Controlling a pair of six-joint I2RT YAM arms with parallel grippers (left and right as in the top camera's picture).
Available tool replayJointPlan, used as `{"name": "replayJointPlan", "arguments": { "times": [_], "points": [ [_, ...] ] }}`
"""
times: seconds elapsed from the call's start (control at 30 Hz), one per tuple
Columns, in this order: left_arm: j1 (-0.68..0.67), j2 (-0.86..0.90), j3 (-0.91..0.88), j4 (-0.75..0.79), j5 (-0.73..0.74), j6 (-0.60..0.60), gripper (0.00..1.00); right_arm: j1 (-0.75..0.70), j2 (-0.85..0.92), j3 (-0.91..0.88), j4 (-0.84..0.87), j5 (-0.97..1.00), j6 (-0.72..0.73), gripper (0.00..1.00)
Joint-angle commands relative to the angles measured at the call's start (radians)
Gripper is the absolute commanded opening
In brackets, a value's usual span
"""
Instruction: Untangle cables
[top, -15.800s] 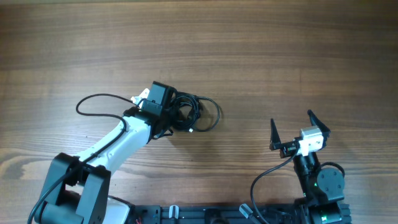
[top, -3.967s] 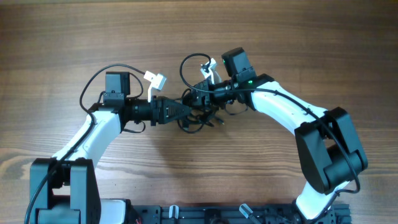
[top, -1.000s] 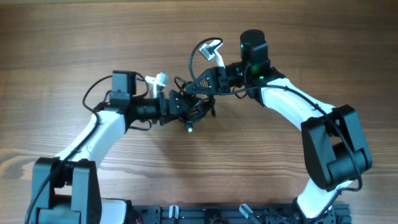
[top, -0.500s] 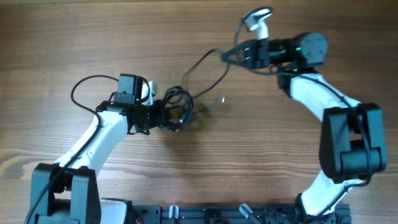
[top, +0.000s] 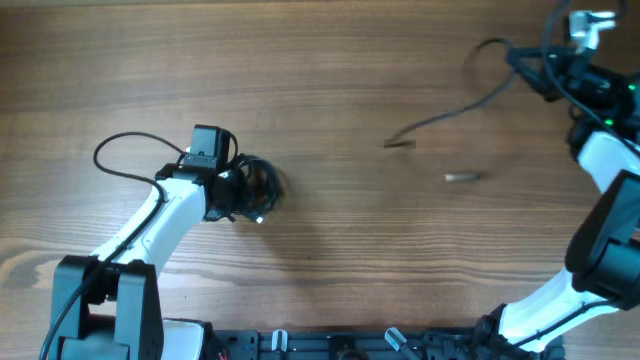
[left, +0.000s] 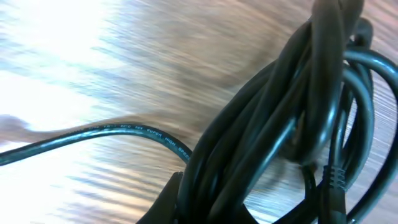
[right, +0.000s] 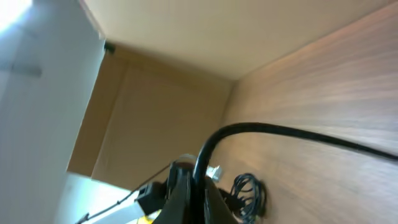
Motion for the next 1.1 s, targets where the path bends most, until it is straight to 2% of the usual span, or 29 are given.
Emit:
{"name": "replayJointPlan", "arguments": {
  "times": [0.0, 0.13, 0.23, 0.3, 0.43, 0.7, 0.9, 0.97, 1.0, 1.07],
  "points": [
    [0.005, 0.007, -0.009, -0.008, -0.149, -0.08, 0.04, -0.03, -0.032, 0.013, 0.008, -0.061, 0.013, 0.04],
    [0.003, 0.007, -0.009, 0.005, -0.121, -0.08, 0.04, -0.028, -0.032, -0.057, 0.008, -0.061, -0.001, 0.04],
    [0.003, 0.007, -0.009, 0.035, -0.017, -0.073, 0.04, -0.026, -0.032, -0.145, 0.008, -0.062, -0.059, 0.04],
    [0.003, 0.007, -0.009, 0.106, 0.277, 0.057, 0.04, -0.026, -0.032, -0.223, 0.008, -0.055, -0.126, 0.04],
    [0.003, 0.007, -0.009, 0.168, 0.467, 0.078, 0.04, -0.026, -0.032, -0.281, 0.008, -0.043, -0.196, 0.04],
    [0.003, 0.007, -0.009, 0.17, 0.471, 0.078, 0.04, -0.007, -0.032, -0.377, 0.007, 0.002, -0.275, 0.04],
    [0.002, 0.007, -0.009, 0.182, 0.655, 0.079, 0.04, 0.078, -0.032, -0.451, -0.035, 0.049, -0.421, 0.04],
    [0.002, 0.007, -0.009, 0.184, 0.657, 0.079, 0.04, 0.111, -0.032, -0.476, -0.129, 0.093, -0.54, 0.04],
    [0.002, 0.007, -0.009, 0.184, 0.657, 0.079, 0.04, 0.129, -0.032, -0.481, -0.238, 0.115, -0.648, 0.04],
    [0.002, 0.007, -0.009, 0.183, 0.657, 0.079, 0.04, 0.147, -0.032, -0.481, -0.386, 0.147, -0.772, 0.04]
  ]
}}
